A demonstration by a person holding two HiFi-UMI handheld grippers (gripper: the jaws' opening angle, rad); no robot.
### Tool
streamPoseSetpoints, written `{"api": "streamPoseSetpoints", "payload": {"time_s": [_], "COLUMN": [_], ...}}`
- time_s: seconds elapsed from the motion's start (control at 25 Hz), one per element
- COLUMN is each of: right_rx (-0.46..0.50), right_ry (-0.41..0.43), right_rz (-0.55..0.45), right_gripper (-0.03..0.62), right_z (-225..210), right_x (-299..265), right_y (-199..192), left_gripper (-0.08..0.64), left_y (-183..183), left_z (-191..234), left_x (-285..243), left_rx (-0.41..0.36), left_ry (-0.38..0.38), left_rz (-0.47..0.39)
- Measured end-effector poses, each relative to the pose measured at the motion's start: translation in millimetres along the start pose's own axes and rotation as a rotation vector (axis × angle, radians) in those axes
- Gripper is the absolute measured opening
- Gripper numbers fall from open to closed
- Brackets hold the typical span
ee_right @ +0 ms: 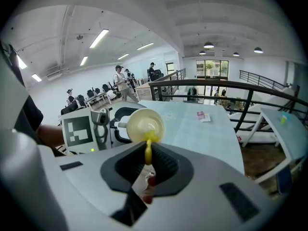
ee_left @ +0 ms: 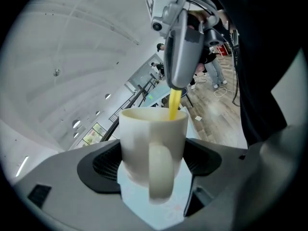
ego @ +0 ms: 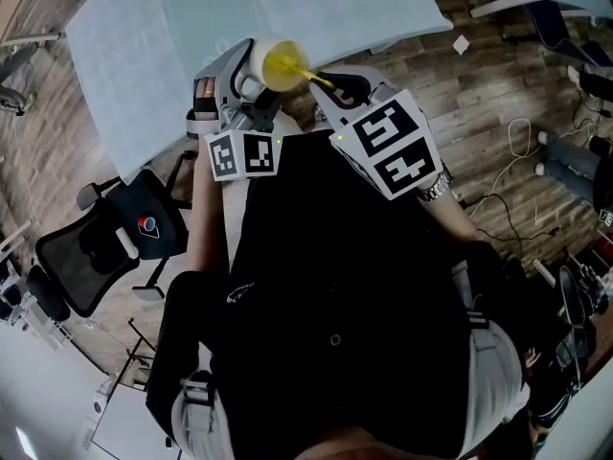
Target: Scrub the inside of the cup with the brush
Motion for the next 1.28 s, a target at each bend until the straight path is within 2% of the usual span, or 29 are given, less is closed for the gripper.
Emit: {"api": "streamPoseSetpoints", "payload": {"time_s": [0.28,0.44,0.72,1.0,1.28], "right_rx": [0.043,0.023,-0.011,-0.006,0.028], "right_ry": [0.05,0.059,-0.004,-0.051,-0.005], "right_rz": [0.0,-0.037,-0.092,-0.056,-0.008], "right_gripper": [0.04,0.04,0.04,0.04,0.04], "right_z": [22.7,22.0,-1.4,-8.5,9.9], "right_x": [-0.3,0.6,9.9,8.4,0.2], "right_y": [0.8,11.1,20.3,11.4,2.5], "left_gripper": [0.396,0.396,0.396,0.396,0.396], "left_y": [1.8,2.6,10.4,10.9,5.9], "left_z": [-9.7,-12.1,-16.2,-8.2,-0.8], "left_x": [-1.6,-1.2,-3.1,0.3,-0.1], "left_rx": [-0.016,-0.025,-0.027,-0.008,0.008], "left_ry": [-0.025,-0.036,-0.043,-0.019,0.003], "left_rz": [0.005,-0.007,-0.023,-0.024,-0.009]}}
Point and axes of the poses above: the fingertips, and each gripper's own axes: x backward along the fingers, z to its left, y out of its top, the point moved 6 cm from there along x, backward along the fingers, and after that the axes turned 1 degree about -y, right-handed, at the moved point
